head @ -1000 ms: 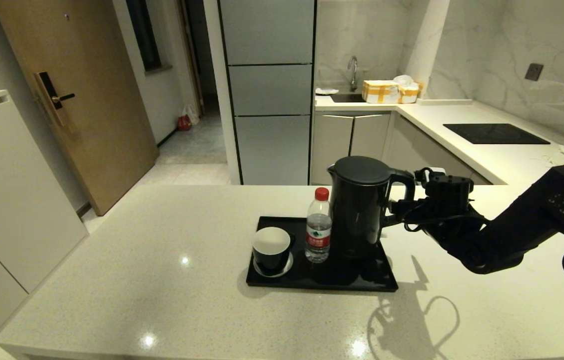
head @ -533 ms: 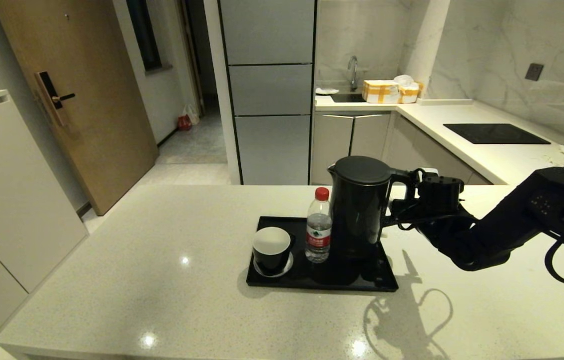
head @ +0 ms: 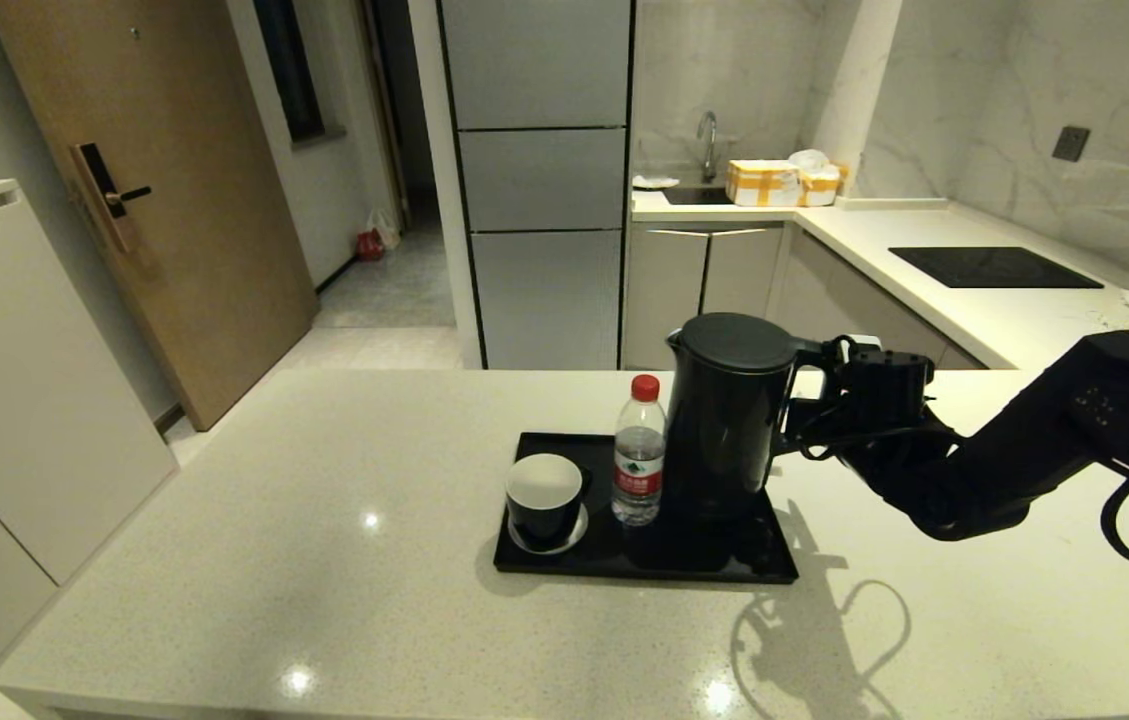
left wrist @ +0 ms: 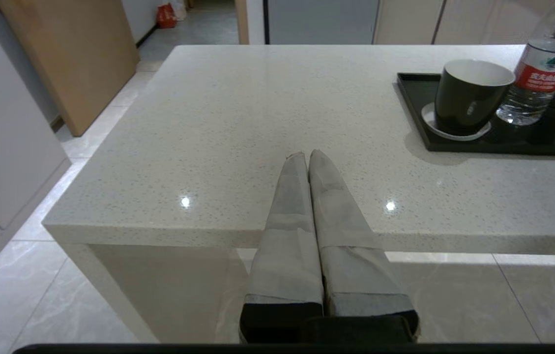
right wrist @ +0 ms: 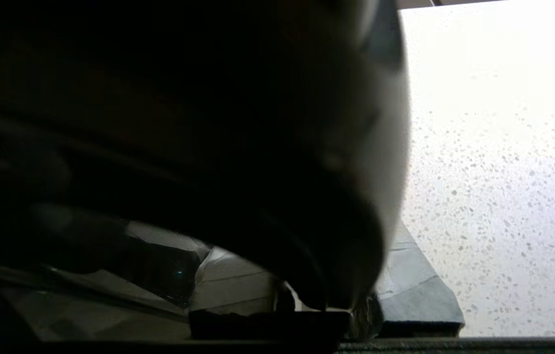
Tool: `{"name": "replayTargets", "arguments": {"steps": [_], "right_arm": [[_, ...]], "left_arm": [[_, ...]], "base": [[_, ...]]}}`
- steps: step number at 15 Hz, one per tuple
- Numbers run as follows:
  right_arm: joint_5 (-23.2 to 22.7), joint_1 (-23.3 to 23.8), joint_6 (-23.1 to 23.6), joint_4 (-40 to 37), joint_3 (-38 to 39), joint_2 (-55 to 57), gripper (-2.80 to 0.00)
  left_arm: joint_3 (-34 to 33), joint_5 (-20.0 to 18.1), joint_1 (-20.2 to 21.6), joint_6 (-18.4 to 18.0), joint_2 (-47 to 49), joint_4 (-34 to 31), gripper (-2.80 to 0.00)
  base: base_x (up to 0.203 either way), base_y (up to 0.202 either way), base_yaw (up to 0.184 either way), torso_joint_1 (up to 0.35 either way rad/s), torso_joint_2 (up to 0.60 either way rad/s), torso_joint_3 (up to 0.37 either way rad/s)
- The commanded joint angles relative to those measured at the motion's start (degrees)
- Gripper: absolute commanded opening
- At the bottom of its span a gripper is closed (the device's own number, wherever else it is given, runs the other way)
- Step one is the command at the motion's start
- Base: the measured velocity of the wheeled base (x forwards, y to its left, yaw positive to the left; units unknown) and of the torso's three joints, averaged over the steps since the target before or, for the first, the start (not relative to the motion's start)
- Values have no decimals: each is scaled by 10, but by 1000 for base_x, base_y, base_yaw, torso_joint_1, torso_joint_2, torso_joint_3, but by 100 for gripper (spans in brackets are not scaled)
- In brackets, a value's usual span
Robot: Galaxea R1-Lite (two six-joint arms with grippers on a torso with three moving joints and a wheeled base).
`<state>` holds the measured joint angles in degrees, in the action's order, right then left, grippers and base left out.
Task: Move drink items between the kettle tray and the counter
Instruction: Pick up the kettle, then place it on the right
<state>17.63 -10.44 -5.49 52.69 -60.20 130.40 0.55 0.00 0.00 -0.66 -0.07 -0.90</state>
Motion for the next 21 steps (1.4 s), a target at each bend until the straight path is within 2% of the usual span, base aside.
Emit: {"name": "replayTargets", "arguments": {"steps": [1, 3, 5, 9, 11, 16, 18, 21], "right_arm": [[2, 0, -1, 3, 1, -10, -280], [3, 0, -2, -2, 4, -23, -280], [5, 11, -4, -35, 7, -91, -280], [-5, 68, -5, -140, 2, -200, -280], [-7, 108, -5, -152, 13, -213, -280], [-56, 199, -6, -144, 84, -201, -280], [-69, 212, -6, -129, 110, -188, -280], [-86, 234, 25, -8, 166, -129, -280]], "left_arm": [[0, 0, 0, 0, 0, 0, -280], [0, 0, 0, 0, 0, 0, -280], [0, 0, 0, 0, 0, 0, -280], [-1, 0, 0, 0, 1, 1, -280], [-1, -1, 0, -9, 1, 1, -280], [-2, -2, 0, -9, 1, 1, -280], [-2, -2, 0, -9, 1, 1, -280], [-2, -2, 0, -10, 0, 1, -280]], "base": [[0, 0, 0, 0, 0, 0], [0, 0, 0, 0, 0, 0], [0, 0, 0, 0, 0, 0], [0, 0, 0, 0, 0, 0], [0, 0, 0, 0, 0, 0], [0, 0, 0, 0, 0, 0], [0, 0, 0, 0, 0, 0], [0, 0, 0, 0, 0, 0]]}}
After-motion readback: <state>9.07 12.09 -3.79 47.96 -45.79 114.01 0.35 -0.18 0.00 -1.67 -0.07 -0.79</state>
